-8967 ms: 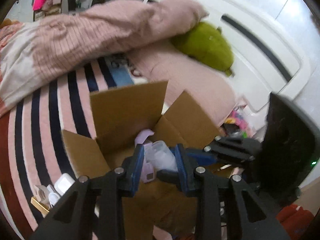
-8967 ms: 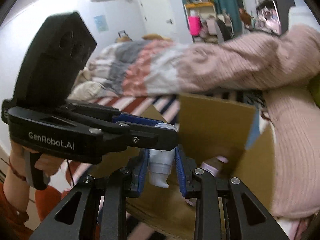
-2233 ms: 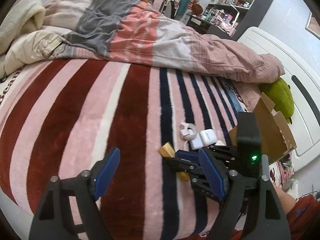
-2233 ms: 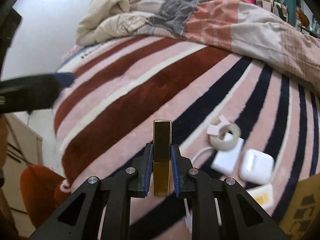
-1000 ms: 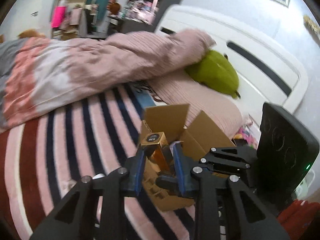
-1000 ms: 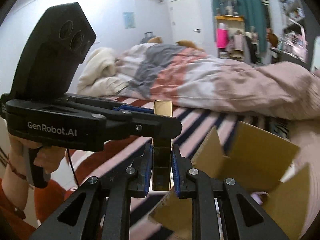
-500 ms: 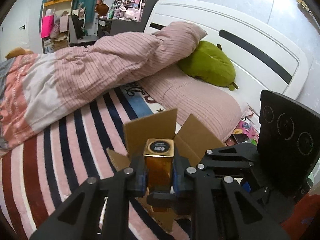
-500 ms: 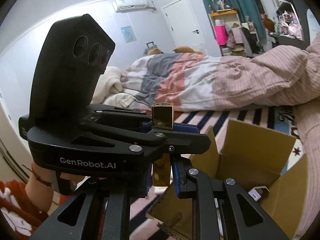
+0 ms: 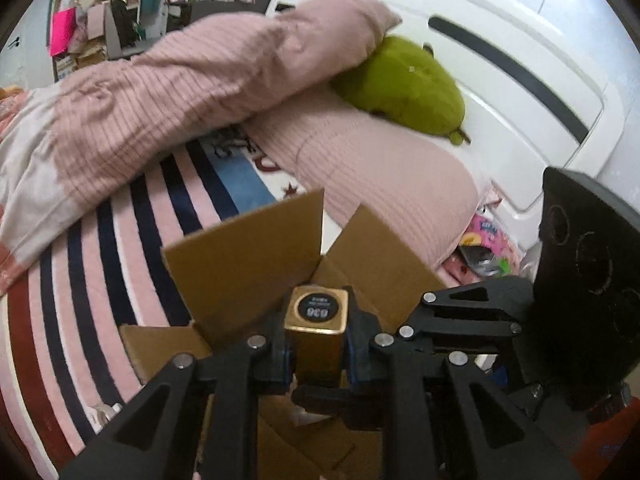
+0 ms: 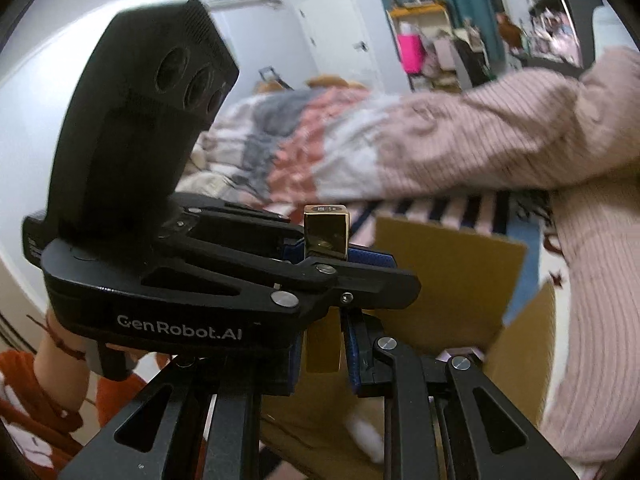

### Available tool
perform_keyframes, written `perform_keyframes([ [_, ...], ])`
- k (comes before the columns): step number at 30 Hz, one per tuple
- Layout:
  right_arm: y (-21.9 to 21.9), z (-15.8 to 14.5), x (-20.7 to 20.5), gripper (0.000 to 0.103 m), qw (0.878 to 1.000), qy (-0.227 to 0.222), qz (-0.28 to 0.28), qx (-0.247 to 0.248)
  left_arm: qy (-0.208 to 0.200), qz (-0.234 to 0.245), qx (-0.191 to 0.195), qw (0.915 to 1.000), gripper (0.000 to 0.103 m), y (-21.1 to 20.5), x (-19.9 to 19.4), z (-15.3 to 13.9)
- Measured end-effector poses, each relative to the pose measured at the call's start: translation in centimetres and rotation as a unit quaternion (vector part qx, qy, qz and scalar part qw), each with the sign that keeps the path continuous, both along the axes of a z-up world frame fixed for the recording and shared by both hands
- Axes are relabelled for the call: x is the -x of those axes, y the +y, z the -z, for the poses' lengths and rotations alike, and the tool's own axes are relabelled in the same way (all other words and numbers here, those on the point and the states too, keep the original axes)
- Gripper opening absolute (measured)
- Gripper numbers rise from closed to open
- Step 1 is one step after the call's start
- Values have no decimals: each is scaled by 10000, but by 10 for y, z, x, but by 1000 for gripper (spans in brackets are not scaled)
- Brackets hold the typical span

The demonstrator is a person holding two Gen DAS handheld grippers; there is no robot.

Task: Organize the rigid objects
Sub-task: 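Carry the gold lipstick into the cardboard box and release it, then return the right gripper to the items and grasp the white charger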

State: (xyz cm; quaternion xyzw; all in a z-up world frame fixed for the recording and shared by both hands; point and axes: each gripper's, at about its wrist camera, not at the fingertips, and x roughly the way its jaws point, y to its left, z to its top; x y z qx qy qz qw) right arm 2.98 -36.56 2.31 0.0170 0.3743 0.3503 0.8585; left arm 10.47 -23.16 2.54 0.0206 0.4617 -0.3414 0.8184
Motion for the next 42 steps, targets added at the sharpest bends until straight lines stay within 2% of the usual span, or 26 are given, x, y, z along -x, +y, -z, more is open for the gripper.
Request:
perform_keyframes([
  [7,1,18,-2,13,9984,218,49,528,115,96,-244,9996,18,-11,2,13],
  [9,-1,21,-3,14,9976,355,132,587,50,46,-322,9995,35,-9,4,12],
  [10,-1,23,-2,14,9970,417,179,626,-28,-34,-351,9994,52,-6,7,10],
  [11,-2,24,-1,14,9964,444,237,675,-144,-127,-330,9993,61,0,11,7],
  [13,-3,23,6,14,9962,428,294,698,-214,-242,-148,9994,61,16,18,-2],
  [16,-2,17,13,22,9965,370,357,656,-304,-516,92,9982,62,45,30,-17],
  [18,5,9,19,23,9968,246,382,660,-544,-778,172,9953,65,74,44,-32],
  [20,17,0,26,23,9972,117,358,642,-710,-1037,206,9919,75,98,57,-41],
  [21,23,-4,28,23,9975,71,321,622,-801,-1209,237,9891,76,116,65,-45],
  [25,70,-17,41,25,9986,-99,-76,519,-927,-1690,276,9809,76,172,90,-45],
  [29,133,-17,52,35,9960,-87,-721,513,-900,-2246,241,9700,76,234,113,-24],
  [32,174,2,54,38,9919,77,-1051,710,-745,-2549,261,9637,77,268,121,0],
  [36,217,51,42,38,9850,403,-1165,1208,-527,-2778,206,9590,77,298,128,37],
  [39,232,91,28,38,9811,579,-815,1654,-442,-2887,248,9561,77,314,129,58],
  [42,235,121,11,38,9742,466,-329,2182,-436,-2999,223,9527,77,327,129,71],
])
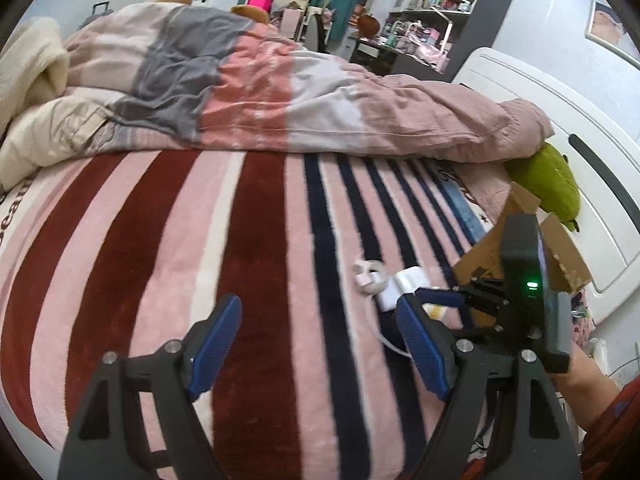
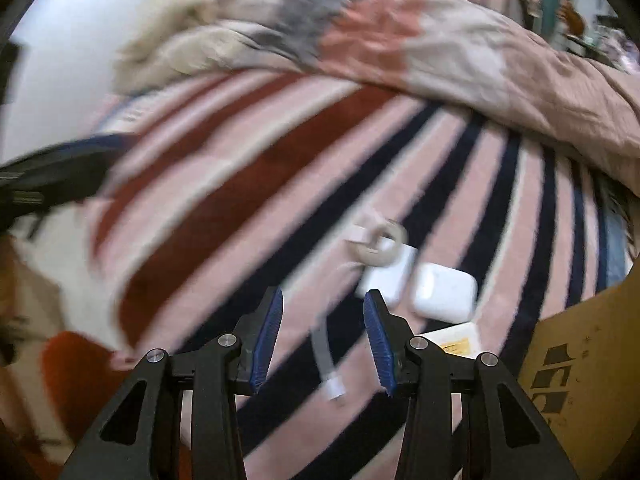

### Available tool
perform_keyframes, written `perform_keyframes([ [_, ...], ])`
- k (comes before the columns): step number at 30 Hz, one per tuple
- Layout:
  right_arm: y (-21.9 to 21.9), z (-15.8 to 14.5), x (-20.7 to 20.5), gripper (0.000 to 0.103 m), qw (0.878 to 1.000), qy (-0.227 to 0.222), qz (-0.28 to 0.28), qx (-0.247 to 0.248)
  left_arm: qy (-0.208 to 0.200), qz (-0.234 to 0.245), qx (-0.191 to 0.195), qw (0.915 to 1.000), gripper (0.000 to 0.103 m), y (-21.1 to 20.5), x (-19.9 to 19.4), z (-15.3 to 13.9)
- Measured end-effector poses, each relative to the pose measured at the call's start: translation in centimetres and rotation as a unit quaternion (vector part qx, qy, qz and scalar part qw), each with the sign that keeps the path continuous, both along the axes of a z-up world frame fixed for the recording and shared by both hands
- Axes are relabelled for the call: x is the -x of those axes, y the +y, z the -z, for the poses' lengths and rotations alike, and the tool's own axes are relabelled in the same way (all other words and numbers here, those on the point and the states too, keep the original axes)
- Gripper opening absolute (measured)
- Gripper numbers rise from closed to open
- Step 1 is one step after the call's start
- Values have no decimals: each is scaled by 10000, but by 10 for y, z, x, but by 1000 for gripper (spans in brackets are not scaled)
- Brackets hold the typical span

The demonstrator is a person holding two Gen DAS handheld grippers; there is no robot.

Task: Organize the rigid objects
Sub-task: 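Return the right gripper to the items and grasp the white charger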

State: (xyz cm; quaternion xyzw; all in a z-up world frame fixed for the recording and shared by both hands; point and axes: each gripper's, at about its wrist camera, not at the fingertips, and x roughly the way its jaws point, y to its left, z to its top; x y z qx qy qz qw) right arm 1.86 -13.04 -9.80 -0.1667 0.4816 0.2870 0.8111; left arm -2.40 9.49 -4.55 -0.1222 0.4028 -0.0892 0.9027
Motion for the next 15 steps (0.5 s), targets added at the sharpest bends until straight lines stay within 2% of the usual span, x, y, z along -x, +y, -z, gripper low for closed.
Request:
perform_keyframes([
  [3,-1,20,-16,38,9993,-14,279,229,48,-68,24,10000,77,9,-1,9],
  [6,-2,33,-32,38,9985,329,427,11,126,-100,103,9998,77,13,-5,17],
  [10,-3,37,-40,38,9980,272,555,-127,164,-101,111,9998,77,13,-7,20],
  [12,-1,36,-36,27,9983,121,561,-92,176,-106,110,9997,77,12,-6,19],
  [15,-1,33,-29,26,9988,143,446,-145,176,-93,89,9998,77,10,-6,17],
])
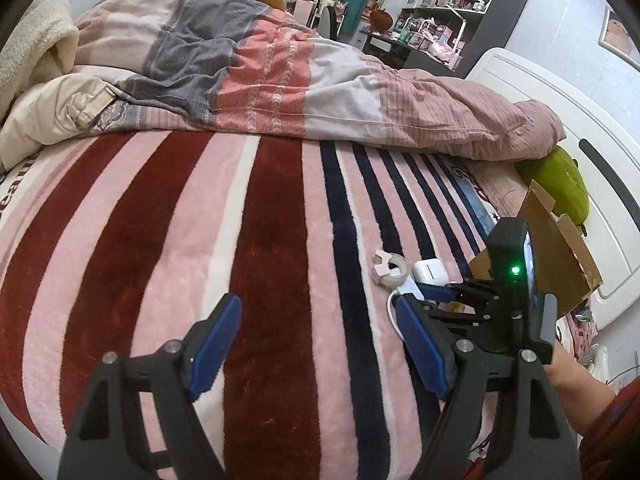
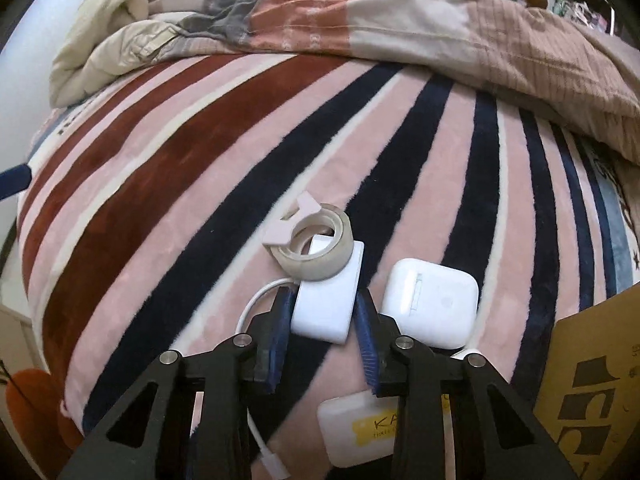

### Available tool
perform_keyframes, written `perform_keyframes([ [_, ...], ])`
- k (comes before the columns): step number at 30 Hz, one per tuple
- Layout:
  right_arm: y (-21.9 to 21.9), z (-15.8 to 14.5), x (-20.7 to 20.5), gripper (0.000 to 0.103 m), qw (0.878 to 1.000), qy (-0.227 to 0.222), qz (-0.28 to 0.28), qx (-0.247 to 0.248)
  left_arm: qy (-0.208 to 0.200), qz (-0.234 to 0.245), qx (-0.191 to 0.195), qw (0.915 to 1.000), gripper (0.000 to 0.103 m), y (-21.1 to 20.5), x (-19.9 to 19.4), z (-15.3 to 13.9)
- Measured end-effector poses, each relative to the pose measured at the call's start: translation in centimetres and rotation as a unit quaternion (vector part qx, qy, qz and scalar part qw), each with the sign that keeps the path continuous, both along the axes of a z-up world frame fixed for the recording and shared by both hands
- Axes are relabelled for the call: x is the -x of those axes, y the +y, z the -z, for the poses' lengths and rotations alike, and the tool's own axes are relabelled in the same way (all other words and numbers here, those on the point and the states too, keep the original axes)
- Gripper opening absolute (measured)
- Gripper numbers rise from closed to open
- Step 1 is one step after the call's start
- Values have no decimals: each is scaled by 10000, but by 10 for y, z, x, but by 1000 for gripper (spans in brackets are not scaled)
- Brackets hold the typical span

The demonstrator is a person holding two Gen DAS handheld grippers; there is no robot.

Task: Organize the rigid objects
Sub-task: 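Return the right gripper to the items and grasp the white charger, then carry the white charger into the cardboard box and open the right gripper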

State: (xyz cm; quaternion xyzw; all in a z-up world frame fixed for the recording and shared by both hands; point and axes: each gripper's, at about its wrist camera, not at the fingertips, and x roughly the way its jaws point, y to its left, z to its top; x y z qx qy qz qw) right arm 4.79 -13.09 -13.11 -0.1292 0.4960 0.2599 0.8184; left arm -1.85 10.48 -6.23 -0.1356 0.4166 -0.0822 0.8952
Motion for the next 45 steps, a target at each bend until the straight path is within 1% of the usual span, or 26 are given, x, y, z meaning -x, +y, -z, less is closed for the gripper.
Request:
perform_keyframes([
  [5,-1,-14,16,25,9981,281,-217,-501,-21,102,15,9999,77,-11,3,-7],
  [9,2,-33,40,25,9949,253,-616,-761,-83,247,76,9996,77,-24,10,-16],
  [12,2,-50,57,25,9912,189,-876,-971,-67,366,257,9990,77,-34,15,-22],
  [16,-2,-84,75,25,9837,-187,-1261,-1268,-99,579,537,9968,76,-48,17,-36],
  [18,-7,-101,82,25,9798,-384,-1383,-1396,-150,784,768,9938,72,-58,16,-48],
  [19,-10,-110,85,25,9773,-506,-1449,-1461,-172,862,825,9927,68,-63,15,-54],
  [21,-18,-127,91,25,9722,-753,-1553,-1582,-223,975,881,9911,64,-73,12,-66],
  [23,-30,-144,94,24,9659,-997,-1624,-1751,-259,1085,935,9893,56,-84,8,-79],
  [25,-44,-158,96,24,9605,-1234,-1648,-1871,-272,1195,965,9878,54,-94,1,-91],
  [27,-57,-170,95,24,9568,-1467,-1589,-1945,-280,1362,1016,9851,49,-110,-7,-104],
  [28,-66,-176,93,24,9549,-1558,-1549,-1997,-285,1457,1005,9838,44,-117,-10,-110],
  [30,-82,-185,89,25,9525,-1696,-1441,-2081,-304,1586,834,9833,39,-138,-22,-121],
  [32,-98,-191,83,25,9513,-1822,-1338,-2098,-303,1716,782,9816,35,-157,-34,-129],
  [34,-117,-196,76,24,9517,-1913,-1170,-2098,-293,1873,640,9798,35,-180,-48,-135],
  [39,-165,-203,55,24,9537,-1921,-667,-2218,-211,2263,492,9726,34,-234,-77,-142],
  [41,-185,-203,50,24,9550,-1894,-448,-2236,-122,2403,427,9697,34,-254,-87,-140],
  [45,-216,-192,33,24,9619,-1581,3,-2229,187,2665,347,9630,34,-292,-108,-122],
])
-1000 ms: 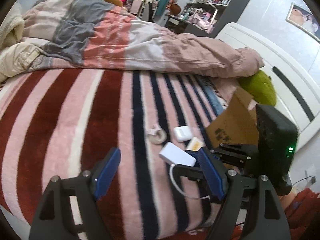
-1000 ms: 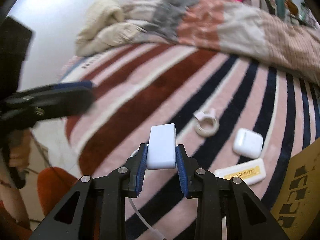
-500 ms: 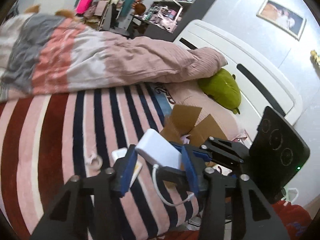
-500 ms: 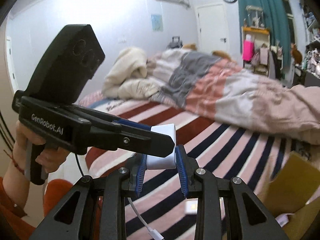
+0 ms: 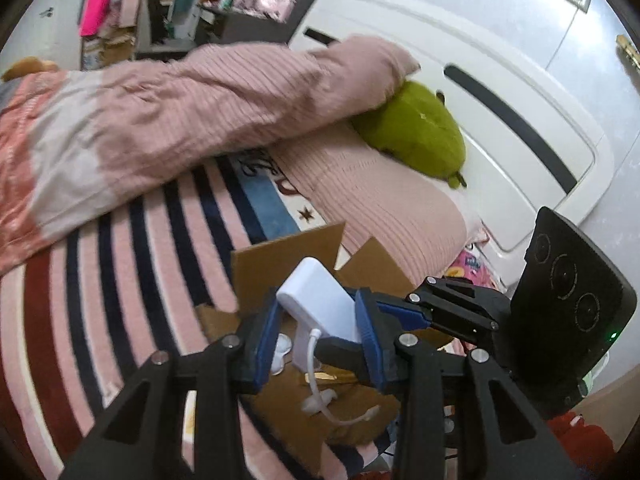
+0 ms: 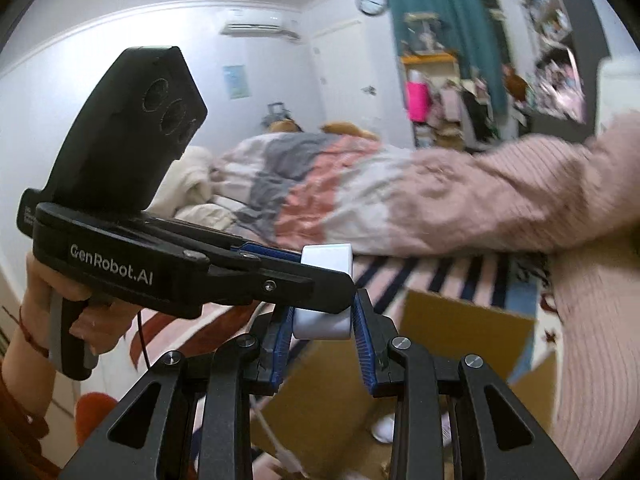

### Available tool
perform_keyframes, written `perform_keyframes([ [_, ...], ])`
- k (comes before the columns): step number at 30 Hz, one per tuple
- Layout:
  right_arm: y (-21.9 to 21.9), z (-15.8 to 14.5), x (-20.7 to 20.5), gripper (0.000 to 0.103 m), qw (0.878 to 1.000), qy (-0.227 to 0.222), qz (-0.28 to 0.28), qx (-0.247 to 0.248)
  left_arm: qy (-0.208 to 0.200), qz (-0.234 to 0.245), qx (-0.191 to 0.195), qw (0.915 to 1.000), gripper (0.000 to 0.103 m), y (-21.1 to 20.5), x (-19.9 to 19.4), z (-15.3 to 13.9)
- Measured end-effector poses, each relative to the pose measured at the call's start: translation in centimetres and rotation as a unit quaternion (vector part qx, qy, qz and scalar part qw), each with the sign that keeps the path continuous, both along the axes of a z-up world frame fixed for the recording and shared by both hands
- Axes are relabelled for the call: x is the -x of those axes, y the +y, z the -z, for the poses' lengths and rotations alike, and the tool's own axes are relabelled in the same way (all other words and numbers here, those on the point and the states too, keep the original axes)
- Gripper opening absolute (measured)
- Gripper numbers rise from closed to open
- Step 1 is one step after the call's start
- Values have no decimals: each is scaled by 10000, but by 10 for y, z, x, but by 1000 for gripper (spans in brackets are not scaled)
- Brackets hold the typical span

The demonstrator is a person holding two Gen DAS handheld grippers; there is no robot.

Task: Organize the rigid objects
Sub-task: 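Carry the white charger into the cardboard box and open the right gripper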

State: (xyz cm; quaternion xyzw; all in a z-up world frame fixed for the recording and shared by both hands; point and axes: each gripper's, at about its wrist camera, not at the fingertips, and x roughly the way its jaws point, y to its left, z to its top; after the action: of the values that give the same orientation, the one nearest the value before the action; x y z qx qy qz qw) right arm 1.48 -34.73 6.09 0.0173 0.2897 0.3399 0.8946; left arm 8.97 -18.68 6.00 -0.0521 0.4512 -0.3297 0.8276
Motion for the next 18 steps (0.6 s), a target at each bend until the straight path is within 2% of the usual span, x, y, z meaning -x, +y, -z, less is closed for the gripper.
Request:
perform_keyframes([
  [8,-25,35,-19,24,9956,784,333,396,436,325,-361,9979,34,-37,-19,40],
  [15,-23,46,-19,25,9911,1080,374,687,591,320,-384,9970,34,-36,-20,51],
  [16,-22,47,-21,25,9906,1093,396,728,593,304,-379,9971,37,-34,-20,50],
  [18,-19,46,-21,26,9894,1077,445,863,546,200,-424,9974,51,-27,-18,46],
])
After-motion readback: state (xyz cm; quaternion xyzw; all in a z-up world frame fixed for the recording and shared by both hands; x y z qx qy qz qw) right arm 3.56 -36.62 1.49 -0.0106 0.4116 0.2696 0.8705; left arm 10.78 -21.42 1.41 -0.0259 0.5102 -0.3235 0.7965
